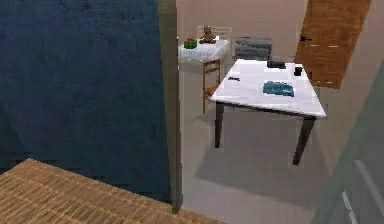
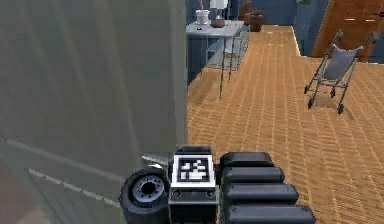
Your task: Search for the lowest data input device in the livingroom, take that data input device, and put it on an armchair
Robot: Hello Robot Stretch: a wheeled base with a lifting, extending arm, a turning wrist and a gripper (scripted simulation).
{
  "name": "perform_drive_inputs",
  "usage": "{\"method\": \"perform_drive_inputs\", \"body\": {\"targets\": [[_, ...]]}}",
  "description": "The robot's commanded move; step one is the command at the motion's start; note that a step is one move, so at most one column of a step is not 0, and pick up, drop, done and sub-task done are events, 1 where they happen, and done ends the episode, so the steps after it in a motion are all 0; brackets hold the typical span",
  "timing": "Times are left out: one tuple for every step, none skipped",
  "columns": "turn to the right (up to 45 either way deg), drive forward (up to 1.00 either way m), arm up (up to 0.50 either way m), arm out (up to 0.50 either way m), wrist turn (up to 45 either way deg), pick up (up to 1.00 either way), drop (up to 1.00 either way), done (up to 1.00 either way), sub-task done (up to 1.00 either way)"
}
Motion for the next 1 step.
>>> {"method": "perform_drive_inputs", "body": {"targets": [[15.0,0.00,0.00,0.00,0.0,0.00,0.00,0.00,0.00]]}}
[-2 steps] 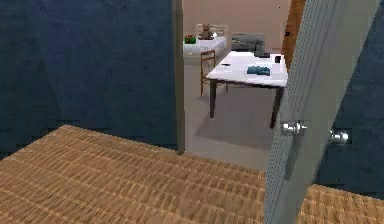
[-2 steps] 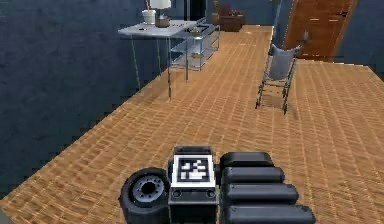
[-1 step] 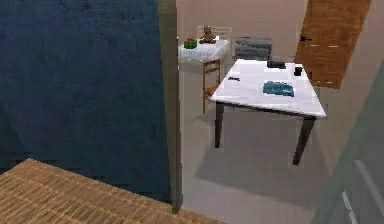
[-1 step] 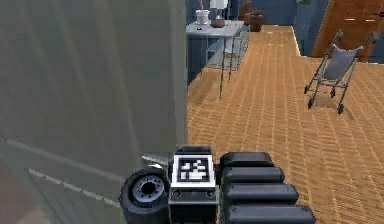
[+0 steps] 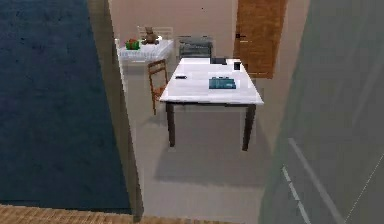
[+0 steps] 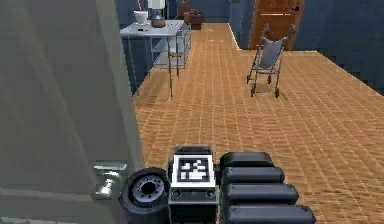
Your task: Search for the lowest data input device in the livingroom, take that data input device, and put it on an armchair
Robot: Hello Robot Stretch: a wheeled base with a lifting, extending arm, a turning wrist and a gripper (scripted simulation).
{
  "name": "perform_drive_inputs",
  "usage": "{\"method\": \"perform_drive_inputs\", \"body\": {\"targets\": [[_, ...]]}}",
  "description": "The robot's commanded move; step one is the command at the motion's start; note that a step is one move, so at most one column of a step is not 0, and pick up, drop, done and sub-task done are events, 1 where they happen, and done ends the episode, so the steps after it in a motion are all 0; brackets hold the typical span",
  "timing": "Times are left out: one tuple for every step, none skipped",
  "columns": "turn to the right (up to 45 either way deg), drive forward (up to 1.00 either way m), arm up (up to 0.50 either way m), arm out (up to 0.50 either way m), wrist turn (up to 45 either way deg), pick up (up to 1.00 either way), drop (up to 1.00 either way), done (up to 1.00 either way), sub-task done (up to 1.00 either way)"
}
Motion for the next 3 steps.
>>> {"method": "perform_drive_inputs", "body": {"targets": [[0.0,0.40,0.00,0.00,0.0,0.00,0.00,0.00,0.00],[-3.0,0.00,0.00,0.00,0.0,0.00,0.00,0.00,0.00],[0.0,0.75,0.00,0.00,0.0,0.00,0.00,0.00,0.00]]}}
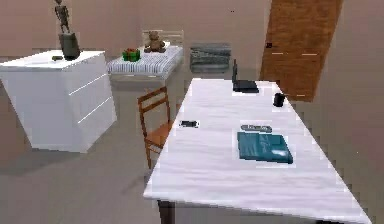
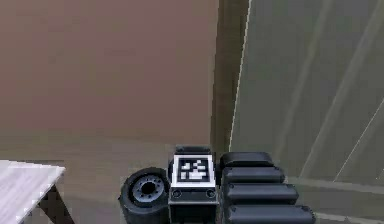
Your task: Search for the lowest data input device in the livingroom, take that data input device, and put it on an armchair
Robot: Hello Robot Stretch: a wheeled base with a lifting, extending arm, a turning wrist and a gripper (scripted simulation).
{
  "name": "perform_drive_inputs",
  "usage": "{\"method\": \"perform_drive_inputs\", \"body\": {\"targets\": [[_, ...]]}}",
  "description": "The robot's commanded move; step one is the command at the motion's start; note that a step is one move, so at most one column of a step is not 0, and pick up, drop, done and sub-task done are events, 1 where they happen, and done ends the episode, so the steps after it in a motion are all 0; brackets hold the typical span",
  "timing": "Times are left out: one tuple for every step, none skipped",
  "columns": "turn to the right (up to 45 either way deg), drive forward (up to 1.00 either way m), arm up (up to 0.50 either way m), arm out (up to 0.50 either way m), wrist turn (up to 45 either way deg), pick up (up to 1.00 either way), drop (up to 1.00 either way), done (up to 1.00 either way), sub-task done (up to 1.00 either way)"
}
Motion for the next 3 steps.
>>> {"method": "perform_drive_inputs", "body": {"targets": [[45.0,0.00,0.00,0.00,0.0,0.00,0.00,0.00,0.00],[0.0,0.40,0.00,0.00,0.0,0.00,0.00,0.00,0.00],[45.0,0.00,0.00,0.00,0.0,0.00,0.00,0.00,0.00]]}}
